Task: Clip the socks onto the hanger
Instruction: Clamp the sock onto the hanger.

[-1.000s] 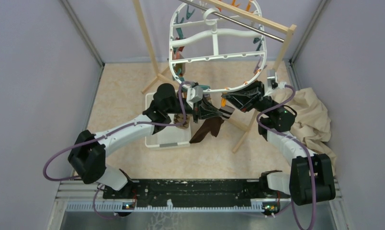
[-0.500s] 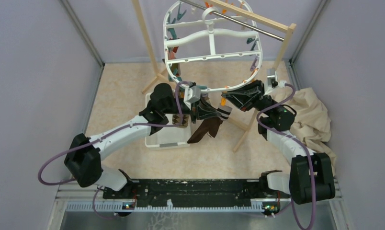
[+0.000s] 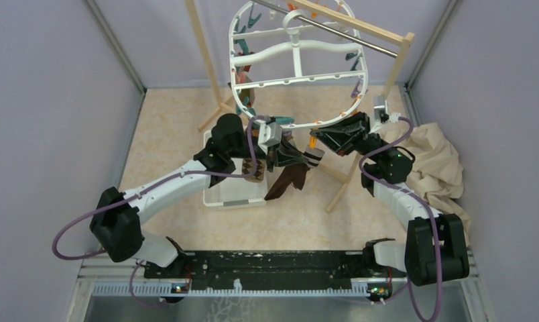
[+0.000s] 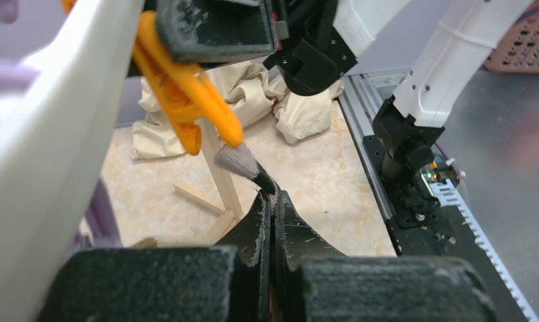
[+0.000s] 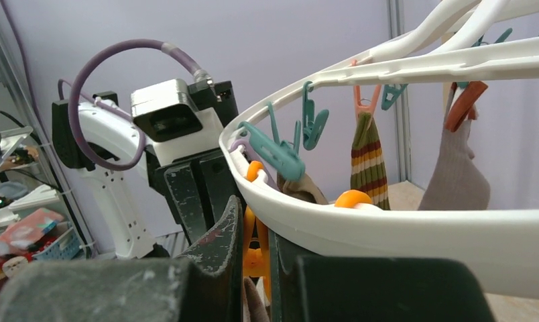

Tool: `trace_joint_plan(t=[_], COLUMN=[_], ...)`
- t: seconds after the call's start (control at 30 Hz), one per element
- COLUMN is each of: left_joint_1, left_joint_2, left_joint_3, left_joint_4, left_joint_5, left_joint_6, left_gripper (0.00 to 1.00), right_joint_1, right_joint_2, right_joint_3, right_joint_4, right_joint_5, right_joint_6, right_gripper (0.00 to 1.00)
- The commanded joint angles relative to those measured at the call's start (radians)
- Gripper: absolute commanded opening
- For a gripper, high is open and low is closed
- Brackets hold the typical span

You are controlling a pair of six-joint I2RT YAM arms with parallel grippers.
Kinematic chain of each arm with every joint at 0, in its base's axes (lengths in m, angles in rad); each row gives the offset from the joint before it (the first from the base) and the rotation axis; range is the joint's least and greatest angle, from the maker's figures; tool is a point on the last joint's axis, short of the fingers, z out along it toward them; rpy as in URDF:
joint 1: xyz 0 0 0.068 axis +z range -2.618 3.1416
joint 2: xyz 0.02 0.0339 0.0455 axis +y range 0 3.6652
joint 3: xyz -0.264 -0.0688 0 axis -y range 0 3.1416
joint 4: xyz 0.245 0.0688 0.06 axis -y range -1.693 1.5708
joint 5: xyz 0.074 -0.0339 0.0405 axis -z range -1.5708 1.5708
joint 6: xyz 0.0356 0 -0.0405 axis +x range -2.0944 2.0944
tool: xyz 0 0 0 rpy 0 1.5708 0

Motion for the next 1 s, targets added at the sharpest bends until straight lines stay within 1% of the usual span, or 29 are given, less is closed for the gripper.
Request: trace_joint_plan(t=[0.0,0.17,0.23,0.27,0.47,0.77,0.97], left_joint_1=[0.008,0.008,0.008,0.008,0.008,0.008,0.008], left_joint_2=[-0.042,-0.053,-0.049,-0.045,-0.011,0.032,0.094], left_joint_3=[0.054,0.068,0.078,0.081,0.106,0.142,0.227], left_joint_4=[-0.035,-0.140,-0.178,-0.183,-0.219,-0.265,-0.338], left_joint_5=[0.157,0.254,0.268,0.269,0.230,0.211,0.179], left_joint_6=[0.156,0.299,0.363,0.371,0.402,0.394,0.366], left_gripper=[0.00,0.00,0.00,0.00,0.00,0.00,0.00], right_joint_1=[0.011,0.011,0.011,0.011,0.011,0.011,0.011], right_joint_2=[0.022,0.044,0.045,0.046,0.041,0.008,-0.006], right_joint_3=[0.005,0.045,0.051,0.051,0.044,0.050,0.044], right_joint_4=[0.156,0.157,0.157,0.157,0.158,0.157,0.157], right_joint_5=[-0.140,-0.135,-0.138,-0.140,-0.143,-0.142,-0.149], right_joint_6=[0.026,0.052,0.053,0.054,0.068,0.082,0.084], right_gripper=[0.00,0.00,0.00,0.00,0.00,0.00,0.00])
